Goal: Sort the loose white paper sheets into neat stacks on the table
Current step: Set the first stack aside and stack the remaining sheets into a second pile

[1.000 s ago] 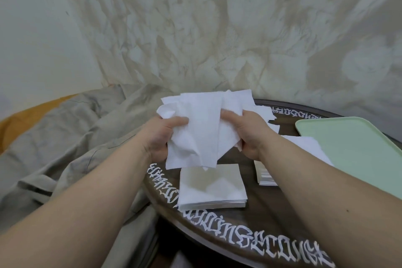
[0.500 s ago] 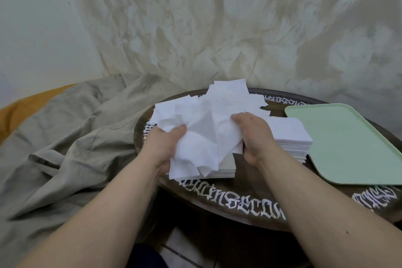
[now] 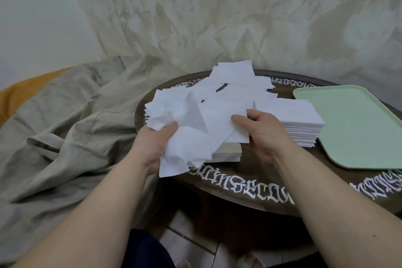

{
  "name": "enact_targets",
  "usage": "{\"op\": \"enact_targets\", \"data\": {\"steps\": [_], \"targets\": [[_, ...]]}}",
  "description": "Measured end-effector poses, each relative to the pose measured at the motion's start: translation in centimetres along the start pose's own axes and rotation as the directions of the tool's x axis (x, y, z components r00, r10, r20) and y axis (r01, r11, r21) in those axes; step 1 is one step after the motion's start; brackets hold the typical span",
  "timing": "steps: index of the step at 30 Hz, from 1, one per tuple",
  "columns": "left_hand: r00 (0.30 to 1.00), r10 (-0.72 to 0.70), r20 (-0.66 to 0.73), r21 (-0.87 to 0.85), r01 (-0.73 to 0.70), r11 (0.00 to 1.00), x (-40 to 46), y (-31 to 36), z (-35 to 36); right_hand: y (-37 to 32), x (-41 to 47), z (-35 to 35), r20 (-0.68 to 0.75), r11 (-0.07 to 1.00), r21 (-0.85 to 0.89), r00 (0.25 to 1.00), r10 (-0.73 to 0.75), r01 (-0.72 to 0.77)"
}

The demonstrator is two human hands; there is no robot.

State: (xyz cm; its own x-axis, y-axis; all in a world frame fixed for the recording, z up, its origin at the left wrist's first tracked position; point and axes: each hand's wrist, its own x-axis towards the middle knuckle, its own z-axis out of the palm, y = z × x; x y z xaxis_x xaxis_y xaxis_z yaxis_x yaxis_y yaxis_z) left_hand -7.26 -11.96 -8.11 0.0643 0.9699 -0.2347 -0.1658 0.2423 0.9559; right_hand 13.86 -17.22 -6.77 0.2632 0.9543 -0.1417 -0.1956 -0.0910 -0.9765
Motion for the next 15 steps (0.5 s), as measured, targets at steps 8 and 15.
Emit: {"op": "enact_targets", "data": {"steps": [8,15], "targets": [[0.994,0.037,-0.102,-0.045,-0.042,0.998,1.5,-0.7,-0.7,0.9,1.4,0.4,-0.168,0.973,-0.213,0.978,-0.124,0.086],[0.946,0.114,-0.304,-0.068,-0.141,0.988,3.3,-0.9,-1.7,1.0,2.2,-0.6,-0.172,1.0,0.016,0.985,0.025,-0.023]]}}
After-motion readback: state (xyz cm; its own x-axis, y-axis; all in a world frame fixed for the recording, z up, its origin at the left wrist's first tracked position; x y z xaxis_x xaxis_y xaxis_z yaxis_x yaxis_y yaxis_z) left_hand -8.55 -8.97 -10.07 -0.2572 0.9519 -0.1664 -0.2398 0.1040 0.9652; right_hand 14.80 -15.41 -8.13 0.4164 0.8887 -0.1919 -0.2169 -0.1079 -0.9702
